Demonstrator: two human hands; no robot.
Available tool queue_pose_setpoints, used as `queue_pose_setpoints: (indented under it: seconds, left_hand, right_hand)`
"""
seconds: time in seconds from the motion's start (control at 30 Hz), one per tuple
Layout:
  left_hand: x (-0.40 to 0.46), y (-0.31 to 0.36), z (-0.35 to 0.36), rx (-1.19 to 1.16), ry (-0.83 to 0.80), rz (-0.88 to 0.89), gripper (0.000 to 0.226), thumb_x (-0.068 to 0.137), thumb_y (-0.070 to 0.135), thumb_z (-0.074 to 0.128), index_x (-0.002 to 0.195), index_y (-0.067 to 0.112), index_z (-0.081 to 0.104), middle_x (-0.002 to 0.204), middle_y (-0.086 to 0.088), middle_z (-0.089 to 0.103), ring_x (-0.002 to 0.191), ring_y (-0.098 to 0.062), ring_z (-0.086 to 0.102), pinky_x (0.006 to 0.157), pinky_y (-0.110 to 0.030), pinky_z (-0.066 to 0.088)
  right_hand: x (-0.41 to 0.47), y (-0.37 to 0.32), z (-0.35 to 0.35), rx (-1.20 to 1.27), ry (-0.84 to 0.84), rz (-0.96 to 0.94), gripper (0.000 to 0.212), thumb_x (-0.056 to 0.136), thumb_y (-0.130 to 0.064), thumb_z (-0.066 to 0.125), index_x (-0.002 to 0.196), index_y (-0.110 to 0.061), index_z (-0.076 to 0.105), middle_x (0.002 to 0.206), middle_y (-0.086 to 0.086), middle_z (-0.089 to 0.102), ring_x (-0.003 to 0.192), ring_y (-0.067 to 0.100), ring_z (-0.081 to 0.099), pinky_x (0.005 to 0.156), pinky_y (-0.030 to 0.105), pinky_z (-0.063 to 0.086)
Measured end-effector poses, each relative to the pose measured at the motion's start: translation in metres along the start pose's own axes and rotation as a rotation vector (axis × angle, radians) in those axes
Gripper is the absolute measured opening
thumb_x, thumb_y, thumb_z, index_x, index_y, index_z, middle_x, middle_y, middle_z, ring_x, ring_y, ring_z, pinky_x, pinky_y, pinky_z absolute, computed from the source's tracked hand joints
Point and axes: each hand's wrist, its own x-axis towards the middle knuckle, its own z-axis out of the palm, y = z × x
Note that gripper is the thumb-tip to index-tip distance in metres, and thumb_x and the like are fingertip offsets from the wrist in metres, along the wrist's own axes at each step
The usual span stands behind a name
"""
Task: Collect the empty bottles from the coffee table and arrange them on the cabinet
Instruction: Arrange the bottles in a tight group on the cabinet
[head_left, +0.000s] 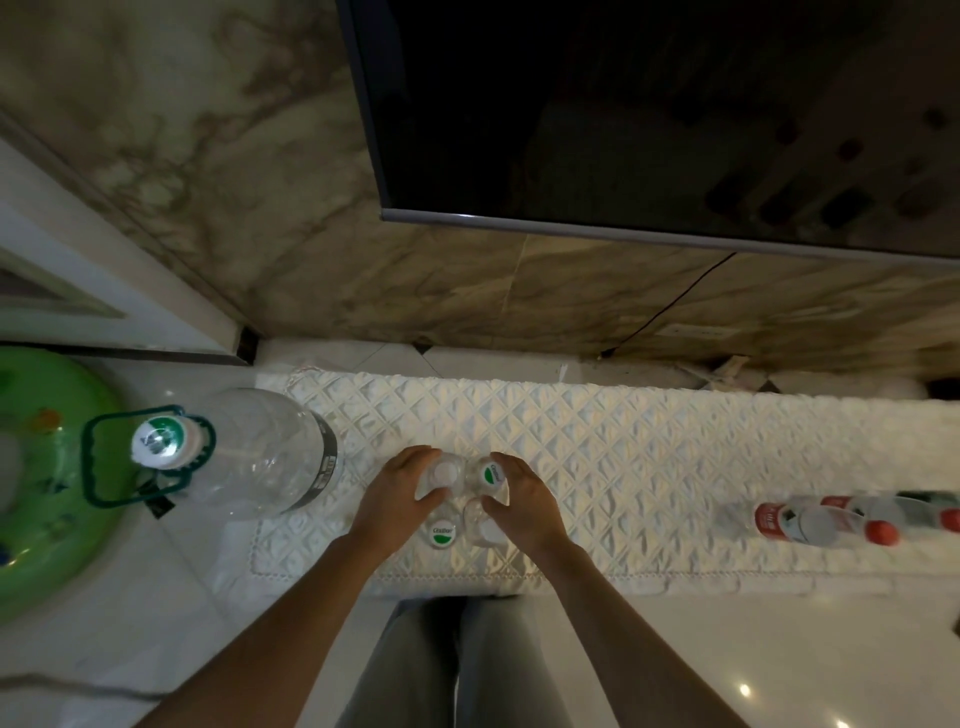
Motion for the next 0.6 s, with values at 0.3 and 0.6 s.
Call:
queue_pose_setpoints:
  seconds: [0.3, 0.6]
  left_hand:
    - [-0.033, 0.043, -0.041, 0.264, 0.01, 0.027, 0.048, 0.094, 0.031, 0.051, 0.137, 0.012, 0.043, 0.143, -0.009, 0.043, 0.133, -0.024, 0.035, 0.108, -0.034, 0.03]
    - [-0.082, 0.096, -0.061, 0.518, 0.199, 0.137, 0.044, 0.09, 0.025, 0.06, 0.127, 0.003, 0.054, 0.134, -0.021, 0.051, 0.128, -0.037, 0.042, 0.107, -0.048, 0.032]
  right_hand:
    - [-0.049, -0.03, -0.037, -0.146, 0.092, -0.035, 0.048, 0.091, -0.032, 0.054, 0.136, -0.019, 0.044, 0.14, 0.001, 0.046, 0.128, 0.017, 0.042, 0.101, 0.027, 0.037]
    - [-0.123, -0.02, -0.086, -0.293, 0.299, -0.051, 0.045, 0.099, -0.035, 0.04, 0.139, -0.014, 0.042, 0.146, 0.005, 0.04, 0.139, 0.018, 0.026, 0.111, 0.031, 0.028]
